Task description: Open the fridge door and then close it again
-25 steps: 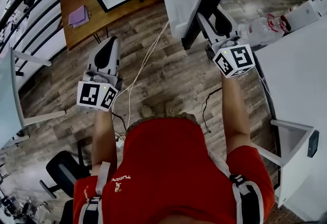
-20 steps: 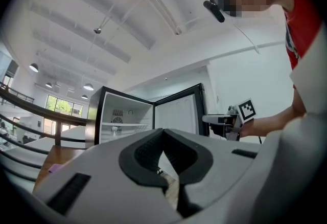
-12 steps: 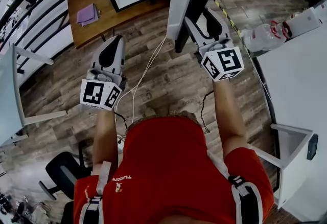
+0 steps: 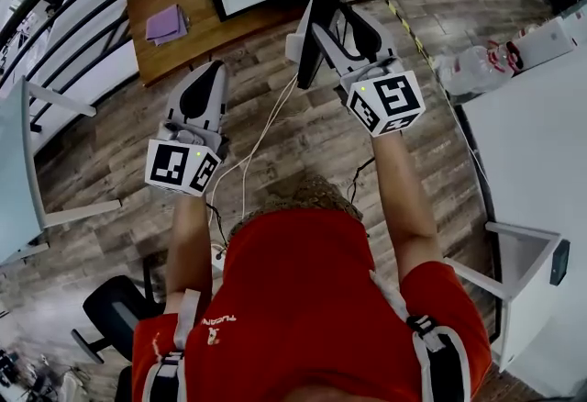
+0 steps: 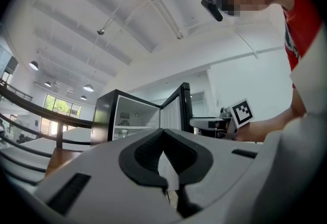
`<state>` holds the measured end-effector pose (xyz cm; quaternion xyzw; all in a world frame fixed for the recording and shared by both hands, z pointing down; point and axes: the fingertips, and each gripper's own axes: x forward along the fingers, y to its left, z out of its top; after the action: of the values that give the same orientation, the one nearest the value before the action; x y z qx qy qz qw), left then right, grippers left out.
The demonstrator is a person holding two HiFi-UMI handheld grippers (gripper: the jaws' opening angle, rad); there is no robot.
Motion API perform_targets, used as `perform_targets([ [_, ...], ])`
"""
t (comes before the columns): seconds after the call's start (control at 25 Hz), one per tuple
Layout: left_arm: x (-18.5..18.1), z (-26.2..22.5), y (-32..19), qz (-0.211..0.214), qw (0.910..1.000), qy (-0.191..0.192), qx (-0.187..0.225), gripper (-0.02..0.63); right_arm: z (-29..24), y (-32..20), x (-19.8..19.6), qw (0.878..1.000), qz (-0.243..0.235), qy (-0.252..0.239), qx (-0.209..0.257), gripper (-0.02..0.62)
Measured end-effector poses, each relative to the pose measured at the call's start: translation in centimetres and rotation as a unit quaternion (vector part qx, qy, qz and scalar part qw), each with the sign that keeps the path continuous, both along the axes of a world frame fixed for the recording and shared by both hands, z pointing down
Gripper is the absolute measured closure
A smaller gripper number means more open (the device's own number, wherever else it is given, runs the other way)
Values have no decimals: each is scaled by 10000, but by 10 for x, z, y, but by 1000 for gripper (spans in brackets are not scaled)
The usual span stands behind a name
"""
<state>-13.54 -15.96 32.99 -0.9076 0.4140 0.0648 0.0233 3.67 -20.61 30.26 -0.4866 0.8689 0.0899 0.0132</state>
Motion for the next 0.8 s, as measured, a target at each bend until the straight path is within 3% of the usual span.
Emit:
perform_targets([
  [0.52, -9, 2, -54, -547, 9985, -57, -31, 597, -3, -42, -48, 9942, -1032, 165, 241, 374],
  [0.8, -3, -1, -79, -968, 9952, -105, 11, 597, 0, -75, -52, 9908, -1298, 202, 331, 458],
])
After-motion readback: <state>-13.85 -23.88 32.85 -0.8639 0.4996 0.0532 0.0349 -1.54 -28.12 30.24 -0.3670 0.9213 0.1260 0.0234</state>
